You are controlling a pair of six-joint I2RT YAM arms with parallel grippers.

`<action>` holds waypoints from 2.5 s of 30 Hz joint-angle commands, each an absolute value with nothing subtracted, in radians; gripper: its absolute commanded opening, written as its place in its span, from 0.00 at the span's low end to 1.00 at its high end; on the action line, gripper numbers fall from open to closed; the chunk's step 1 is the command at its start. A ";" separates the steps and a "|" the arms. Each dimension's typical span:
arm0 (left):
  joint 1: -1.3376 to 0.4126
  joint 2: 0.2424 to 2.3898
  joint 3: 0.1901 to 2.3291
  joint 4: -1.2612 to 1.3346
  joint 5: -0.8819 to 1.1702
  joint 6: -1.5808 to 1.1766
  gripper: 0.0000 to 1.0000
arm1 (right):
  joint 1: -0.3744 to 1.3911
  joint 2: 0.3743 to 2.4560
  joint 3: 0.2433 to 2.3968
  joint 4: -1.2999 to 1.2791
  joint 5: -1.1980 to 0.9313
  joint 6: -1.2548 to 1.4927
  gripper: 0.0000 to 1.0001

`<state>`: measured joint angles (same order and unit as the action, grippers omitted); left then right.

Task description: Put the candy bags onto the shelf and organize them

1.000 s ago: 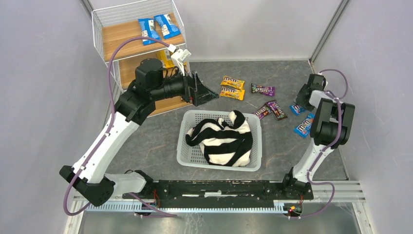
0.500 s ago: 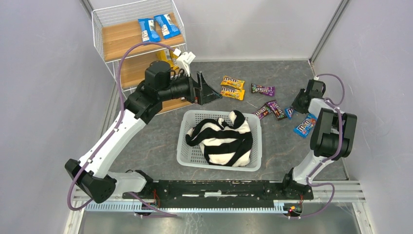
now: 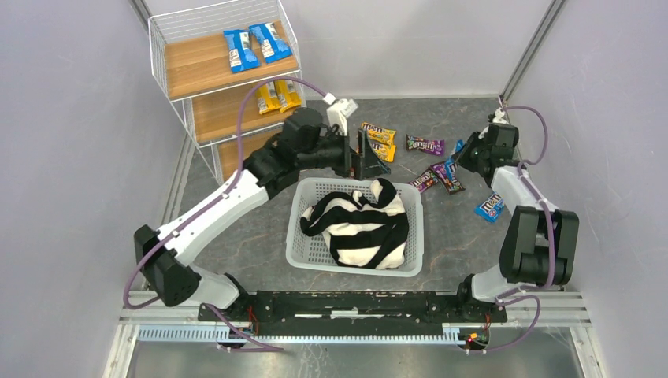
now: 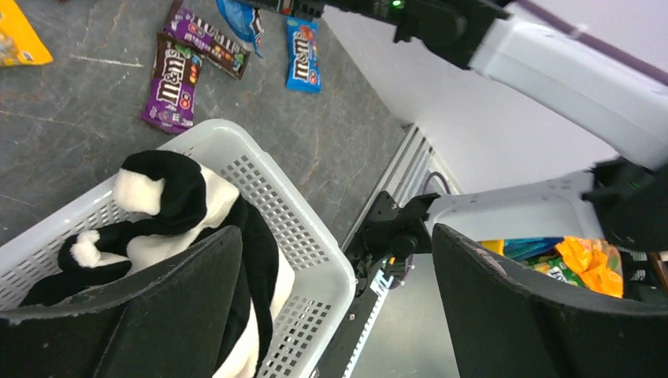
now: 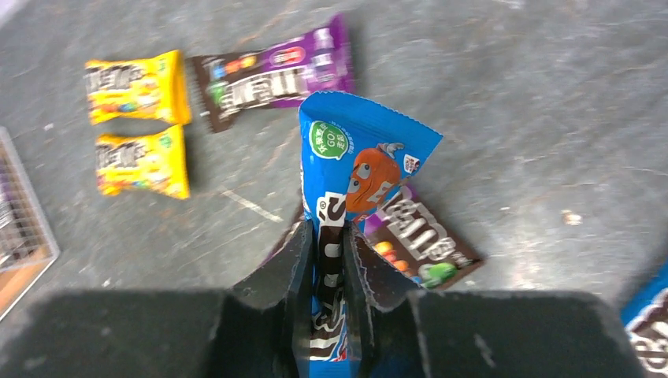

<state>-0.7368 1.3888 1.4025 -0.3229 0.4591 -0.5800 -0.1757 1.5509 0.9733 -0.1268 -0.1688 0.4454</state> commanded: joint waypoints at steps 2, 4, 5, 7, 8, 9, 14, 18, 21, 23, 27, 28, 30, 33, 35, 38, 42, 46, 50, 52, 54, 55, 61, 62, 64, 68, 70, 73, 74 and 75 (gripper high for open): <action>-0.822 1.496 1.493 -0.324 0.297 -0.573 0.94 | -0.062 1.396 0.933 -0.070 -0.246 0.526 0.21; -0.860 1.551 1.546 -0.353 0.249 -0.559 0.92 | -0.008 1.347 0.919 -0.059 -0.249 0.552 0.21; -0.874 1.579 1.573 -0.370 0.222 -0.550 0.91 | 0.035 1.321 0.912 -0.054 -0.250 0.567 0.21; -0.904 1.631 1.620 -0.401 0.151 -0.531 0.89 | 0.083 1.280 0.894 -0.034 -0.260 0.600 0.21; -0.916 1.653 1.641 -0.421 0.118 -0.521 0.88 | 0.102 1.259 0.888 -0.028 -0.262 0.612 0.21; -0.925 1.673 1.661 -0.435 0.093 -0.516 0.87 | 0.125 1.246 0.883 -0.020 -0.264 0.627 0.21; -0.952 1.757 1.713 -0.469 0.050 -0.526 0.80 | 0.212 1.192 0.874 -0.011 -0.255 0.655 0.22; -0.978 1.785 1.739 -0.516 -0.054 -0.533 0.70 | 0.246 1.150 0.848 0.023 -0.249 0.678 0.22; -0.984 1.792 1.740 -0.537 -0.096 -0.549 0.61 | 0.269 1.140 0.836 0.027 -0.253 0.685 0.22; -0.988 1.798 1.743 -0.556 -0.122 -0.556 0.54 | 0.280 1.129 0.822 0.035 -0.259 0.693 0.22; -0.994 1.795 1.739 -0.584 -0.166 -0.570 0.38 | 0.307 1.092 0.788 0.046 -0.247 0.700 0.22; -0.995 1.786 1.733 -0.588 -0.178 -0.575 0.33 | 0.310 1.082 0.781 0.045 -0.242 0.701 0.22; -0.996 1.768 1.721 -0.589 -0.183 -0.583 0.22 | 0.317 1.068 0.766 0.045 -0.239 0.701 0.23; -0.996 1.741 1.705 -0.598 -0.193 -0.592 0.03 | 0.325 1.052 0.745 0.054 -0.244 0.700 0.25; -0.996 1.724 1.703 -0.616 -0.198 -0.591 0.02 | 0.327 1.045 0.732 0.067 -0.255 0.699 0.29; -0.993 1.685 1.694 -0.653 -0.208 -0.586 0.02 | 0.327 1.057 0.760 0.044 -0.274 0.651 0.49; -0.975 1.605 1.685 -0.716 -0.195 -0.548 0.02 | 0.328 1.077 0.869 -0.053 -0.264 0.534 0.74; -0.923 1.509 1.713 -0.798 -0.142 -0.504 0.02 | 0.326 1.043 0.967 -0.113 -0.198 0.455 0.84; -0.824 1.410 1.817 -0.908 -0.126 -0.448 0.02 | 0.326 0.981 1.042 -0.159 -0.100 0.398 0.92; -0.745 1.379 1.885 -0.940 -0.102 -0.408 0.02 | 0.327 0.943 1.075 -0.182 -0.047 0.379 0.98; -0.680 1.371 1.970 -0.976 -0.088 -0.365 0.02 | 0.327 0.914 1.096 -0.183 -0.019 0.364 0.98; -0.653 1.377 2.027 -0.999 -0.092 -0.338 0.02 | 0.326 0.898 1.102 -0.181 -0.013 0.353 0.98; -0.520 1.470 2.315 -1.075 -0.155 -0.230 0.02 | 0.327 0.831 1.098 -0.187 0.033 0.318 0.98; -0.509 1.477 2.333 -1.061 -0.189 -0.220 0.02 | 0.327 0.822 1.088 -0.185 0.042 0.308 0.98; -0.487 1.495 2.362 -1.028 -0.200 -0.202 0.02 | 0.326 0.813 1.063 -0.182 0.064 0.295 0.98; -0.415 1.513 2.372 -0.929 -0.173 -0.142 0.02 | 0.326 0.832 1.036 -0.181 0.080 0.263 0.98; -0.334 1.531 2.378 -0.906 -0.121 -0.145 0.02 | 0.326 0.860 1.042 -0.189 0.070 0.248 0.98; -0.151 1.544 2.335 -0.863 0.084 -0.221 0.02 | 0.326 0.897 1.053 -0.199 0.051 0.239 0.98; -0.096 1.541 2.303 -0.836 0.157 -0.251 0.02 | 0.326 0.907 1.051 -0.194 0.043 0.239 0.98; -0.042 1.537 2.268 -0.799 0.232 -0.282 0.02 | 0.326 0.915 1.046 -0.187 0.034 0.242 0.98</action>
